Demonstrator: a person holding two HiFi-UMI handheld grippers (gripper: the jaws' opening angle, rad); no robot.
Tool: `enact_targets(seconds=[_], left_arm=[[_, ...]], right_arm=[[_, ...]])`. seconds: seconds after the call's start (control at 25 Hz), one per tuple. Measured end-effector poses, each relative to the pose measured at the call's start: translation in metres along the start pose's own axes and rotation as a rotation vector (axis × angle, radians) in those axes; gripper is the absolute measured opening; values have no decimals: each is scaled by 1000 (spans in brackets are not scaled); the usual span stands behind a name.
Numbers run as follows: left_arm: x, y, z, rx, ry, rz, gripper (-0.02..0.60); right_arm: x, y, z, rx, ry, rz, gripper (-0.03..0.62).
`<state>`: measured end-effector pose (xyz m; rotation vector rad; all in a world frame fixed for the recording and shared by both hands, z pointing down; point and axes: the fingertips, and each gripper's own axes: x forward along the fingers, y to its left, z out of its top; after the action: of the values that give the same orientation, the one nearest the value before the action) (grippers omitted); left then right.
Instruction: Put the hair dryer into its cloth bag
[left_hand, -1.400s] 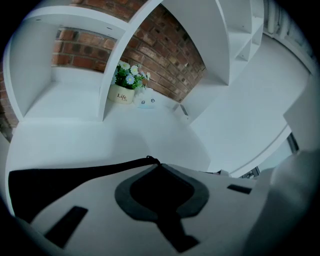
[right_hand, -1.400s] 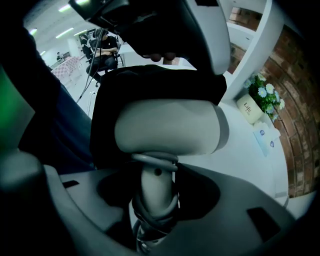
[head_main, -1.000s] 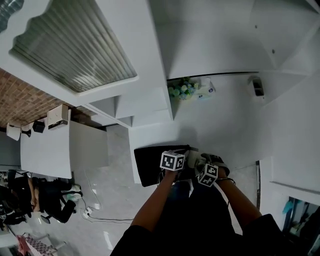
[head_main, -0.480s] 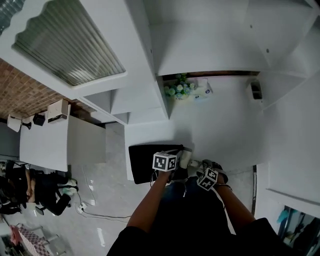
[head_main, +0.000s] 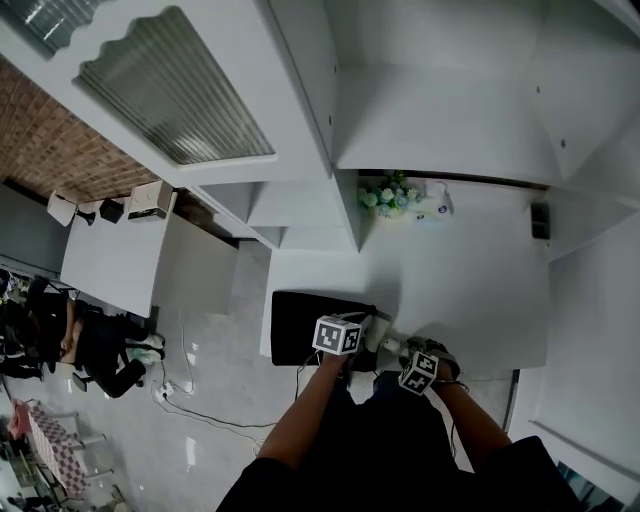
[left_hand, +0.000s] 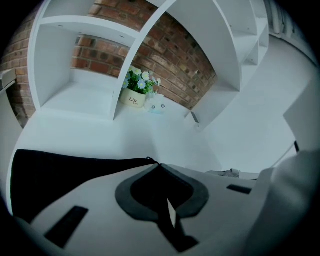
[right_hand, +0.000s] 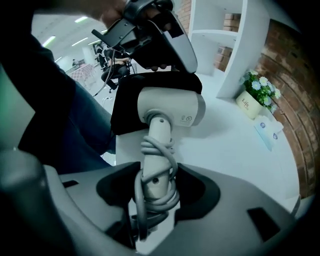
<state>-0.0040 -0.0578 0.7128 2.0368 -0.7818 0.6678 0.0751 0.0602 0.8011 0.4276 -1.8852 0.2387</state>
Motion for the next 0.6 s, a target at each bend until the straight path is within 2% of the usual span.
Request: enact_targets(seconds=[0.24, 0.4, 0.6], left_arm=[[-2, 2, 6, 5, -12, -21, 25], [0, 5, 11, 12, -18, -25, 25], [1, 2, 15, -1, -34, -42, 25]], right_arm=[[-13, -9, 16, -112, -66, -6, 230], [-17, -11, 19, -159, -109, -19, 229], [-24, -2, 28, -203, -144, 3, 229]])
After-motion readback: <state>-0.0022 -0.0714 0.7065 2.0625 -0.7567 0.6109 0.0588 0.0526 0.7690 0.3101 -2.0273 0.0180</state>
